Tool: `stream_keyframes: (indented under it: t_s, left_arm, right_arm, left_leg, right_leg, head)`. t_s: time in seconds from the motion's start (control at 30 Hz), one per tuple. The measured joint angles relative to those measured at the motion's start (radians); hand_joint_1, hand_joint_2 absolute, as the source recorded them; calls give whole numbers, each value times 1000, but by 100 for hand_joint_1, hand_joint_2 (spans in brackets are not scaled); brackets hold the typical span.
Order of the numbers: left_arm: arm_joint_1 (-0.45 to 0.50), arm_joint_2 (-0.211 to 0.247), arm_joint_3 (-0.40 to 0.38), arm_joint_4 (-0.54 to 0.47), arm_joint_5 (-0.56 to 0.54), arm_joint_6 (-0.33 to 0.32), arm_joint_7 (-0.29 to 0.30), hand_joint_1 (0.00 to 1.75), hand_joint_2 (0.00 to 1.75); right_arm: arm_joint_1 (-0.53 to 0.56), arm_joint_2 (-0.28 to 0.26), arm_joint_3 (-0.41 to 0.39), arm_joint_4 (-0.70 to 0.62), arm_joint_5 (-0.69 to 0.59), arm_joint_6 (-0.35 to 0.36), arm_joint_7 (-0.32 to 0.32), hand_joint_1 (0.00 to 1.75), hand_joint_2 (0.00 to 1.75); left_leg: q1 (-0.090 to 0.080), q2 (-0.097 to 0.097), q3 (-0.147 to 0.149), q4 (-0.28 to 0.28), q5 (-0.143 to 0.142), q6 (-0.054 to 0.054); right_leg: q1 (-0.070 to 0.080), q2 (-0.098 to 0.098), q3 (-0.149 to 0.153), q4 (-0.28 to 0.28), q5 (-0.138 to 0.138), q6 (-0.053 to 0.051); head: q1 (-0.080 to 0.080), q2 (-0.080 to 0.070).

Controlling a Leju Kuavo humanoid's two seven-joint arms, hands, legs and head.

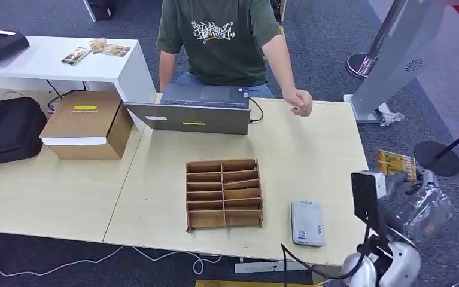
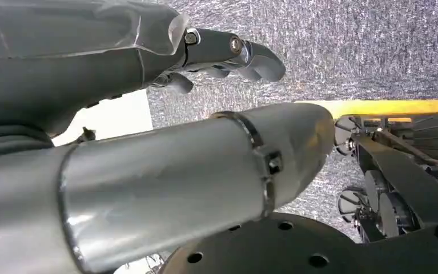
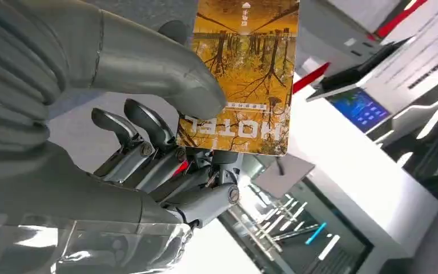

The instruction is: Pass the card to the sensor for recognition and then transmit it.

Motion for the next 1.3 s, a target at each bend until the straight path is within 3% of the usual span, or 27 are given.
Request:
stream_keyframes:
  t_s: [0.33,0.6,0.93,1.1,1.17,1.3]
  left_arm:
    - [1,3,-6,0,-25,-11,-15,0,0]
    - [1,6,-6,0,-56,-13,-15,0,0]
    - [-1,18,-6,-1,-123,-12,-14,0,0]
    - [-1,19,-6,-1,-127,-12,-13,0,0]
    - [-4,22,-6,-1,-149,-10,-12,0,0]
    - [-8,24,-6,-1,-153,-9,-11,0,0]
  right_arm:
    - [-159,-13,111,144,87,-12,18,175,175]
    - [-346,-31,185,338,96,-22,56,175,175]
    - [-528,-38,220,554,115,-39,88,175,175]
    - [-544,-38,222,574,117,-39,90,175,175]
    - [-658,-38,229,713,153,-38,121,175,175]
    - [-729,-38,233,808,171,-43,133,175,175]
  left_leg:
    - [0,0,0,0,1,-1]
    - [0,0,1,0,1,-1]
    - [0,0,1,0,2,-2]
    - [0,0,1,0,2,-2]
    - [0,0,0,0,2,-2]
    - [0,0,0,0,2,-2]
  right_leg:
    - [0,1,0,1,0,0]
    - [0,1,0,1,1,0]
    - [0,2,-1,1,1,0]
    - [0,2,-1,1,1,0]
    - [0,1,-1,1,1,-1]
    - [0,1,-1,1,2,-1]
  head:
    - [0,0]
    - [0,0]
    - [0,0]
    - [0,0]
    - [0,0]
    - [0,0]
